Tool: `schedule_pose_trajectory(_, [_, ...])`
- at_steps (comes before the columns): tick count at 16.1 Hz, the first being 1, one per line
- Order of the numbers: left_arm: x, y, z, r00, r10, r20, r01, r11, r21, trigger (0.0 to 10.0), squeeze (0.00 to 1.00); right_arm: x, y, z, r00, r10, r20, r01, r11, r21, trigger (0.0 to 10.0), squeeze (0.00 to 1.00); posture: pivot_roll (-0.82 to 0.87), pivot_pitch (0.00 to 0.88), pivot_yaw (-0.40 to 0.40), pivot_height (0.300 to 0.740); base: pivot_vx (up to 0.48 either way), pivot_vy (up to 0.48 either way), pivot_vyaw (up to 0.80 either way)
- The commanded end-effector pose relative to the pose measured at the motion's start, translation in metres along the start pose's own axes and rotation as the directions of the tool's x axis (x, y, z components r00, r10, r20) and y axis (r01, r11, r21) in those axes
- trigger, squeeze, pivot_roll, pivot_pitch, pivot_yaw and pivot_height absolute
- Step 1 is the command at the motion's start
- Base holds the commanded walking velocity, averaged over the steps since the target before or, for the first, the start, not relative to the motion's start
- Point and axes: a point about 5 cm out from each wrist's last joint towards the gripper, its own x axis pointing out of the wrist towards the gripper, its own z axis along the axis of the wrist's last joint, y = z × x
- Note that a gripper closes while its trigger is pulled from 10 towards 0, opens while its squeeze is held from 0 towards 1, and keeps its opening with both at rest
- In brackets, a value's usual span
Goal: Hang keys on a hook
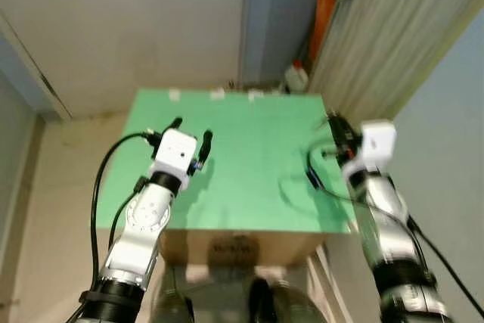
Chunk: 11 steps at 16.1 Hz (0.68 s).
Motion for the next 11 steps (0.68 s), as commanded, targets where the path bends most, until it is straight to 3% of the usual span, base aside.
schedule_pose_trajectory(1, [-0.001, -0.005, 0.003, 0.999, -0.033, 0.004, 0.033, 0.999, -0.019, 10.0, 0.00, -0.009, -0.004, 0.001, 1.000, -0.030, 0.002, 0.030, 1.000, 0.001, 0.0, 0.00, 0.01, 0.000, -0.055, 0.740, 0.000, 0.000, 0.00])
schedule_pose_trajectory(4, [-0.003, -0.008, 0.010, 0.998, -0.050, 0.030, 0.051, 0.998, -0.038, 10.0, 0.00, -0.040, -0.006, -0.009, 0.997, -0.072, -0.031, 0.072, 0.997, 0.010, 0.0, 0.00, 0.00, 0.000, -0.045, 0.740, 0.000, 0.000, 0.00])
schedule_pose_trajectory(6, [-0.025, -0.010, 0.004, 0.997, -0.073, 0.022, 0.074, 0.996, -0.049, 10.0, 0.00, -0.065, -0.005, -0.012, 0.993, -0.116, -0.035, 0.116, 0.993, 0.005, 0.0, 0.00, -0.02, 0.000, -0.036, 0.740, 0.000, 0.000, 0.00])
schedule_pose_trajectory(8, [-0.041, -0.019, -0.007, 0.994, -0.103, -0.024, 0.102, 0.993, -0.055, 10.0, 0.00, -0.077, -0.002, -0.013, 0.991, -0.122, -0.056, 0.123, 0.992, 0.006, 0.0, 0.00, -0.03, 0.000, -0.033, 0.740, 0.000, 0.000, 0.00])
schedule_pose_trajectory(11, [-0.036, -0.028, -0.013, 0.991, -0.125, -0.055, 0.122, 0.991, -0.062, 10.0, 0.00, -0.074, 0.006, -0.012, 0.992, -0.108, -0.061, 0.110, 0.994, 0.017, 0.0, 0.00, -0.04, 0.000, -0.023, 0.740, 0.000, 0.000, 0.00])
